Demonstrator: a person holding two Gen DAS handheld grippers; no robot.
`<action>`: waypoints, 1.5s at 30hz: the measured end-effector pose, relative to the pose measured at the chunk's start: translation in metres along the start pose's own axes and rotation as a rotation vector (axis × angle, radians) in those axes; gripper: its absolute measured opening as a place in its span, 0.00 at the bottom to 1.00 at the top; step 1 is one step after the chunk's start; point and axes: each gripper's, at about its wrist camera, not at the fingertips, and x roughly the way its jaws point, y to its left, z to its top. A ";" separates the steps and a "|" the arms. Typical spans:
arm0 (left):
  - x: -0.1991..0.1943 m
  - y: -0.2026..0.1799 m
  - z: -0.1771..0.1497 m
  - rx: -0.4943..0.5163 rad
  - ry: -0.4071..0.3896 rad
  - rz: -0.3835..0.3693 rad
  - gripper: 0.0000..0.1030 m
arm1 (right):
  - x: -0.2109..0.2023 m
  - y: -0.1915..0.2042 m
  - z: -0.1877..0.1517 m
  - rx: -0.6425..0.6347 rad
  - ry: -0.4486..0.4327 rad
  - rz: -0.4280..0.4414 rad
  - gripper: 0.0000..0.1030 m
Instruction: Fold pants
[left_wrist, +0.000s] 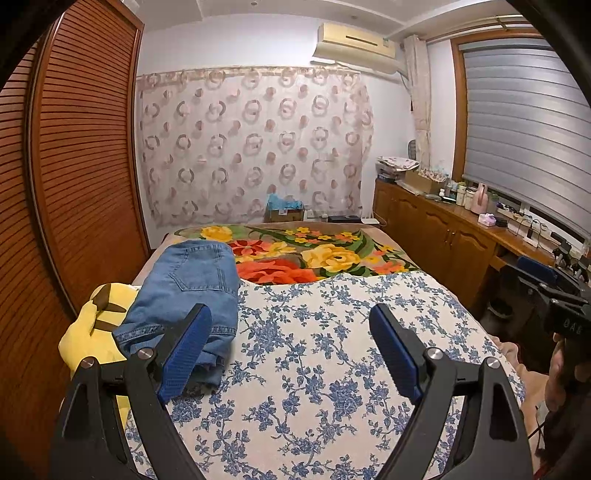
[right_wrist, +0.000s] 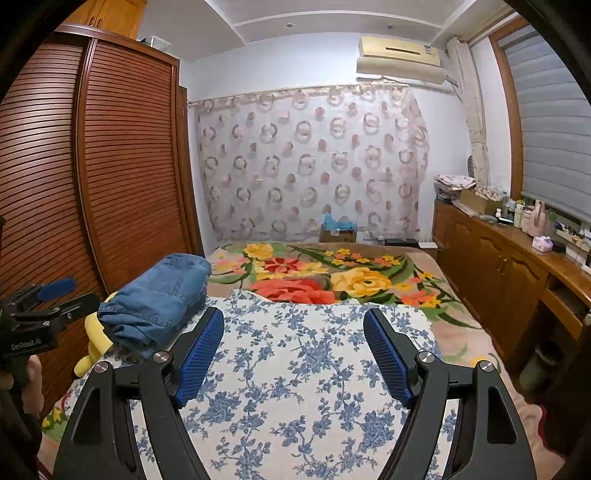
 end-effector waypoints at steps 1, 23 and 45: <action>0.000 0.000 0.000 0.001 -0.001 0.001 0.85 | 0.000 0.000 0.000 0.000 0.000 0.000 0.77; -0.002 -0.002 -0.001 0.001 -0.001 0.001 0.85 | -0.001 -0.005 0.002 0.002 0.003 0.002 0.78; -0.003 -0.004 -0.002 0.001 -0.002 0.001 0.85 | -0.004 -0.009 0.002 0.002 -0.001 0.002 0.78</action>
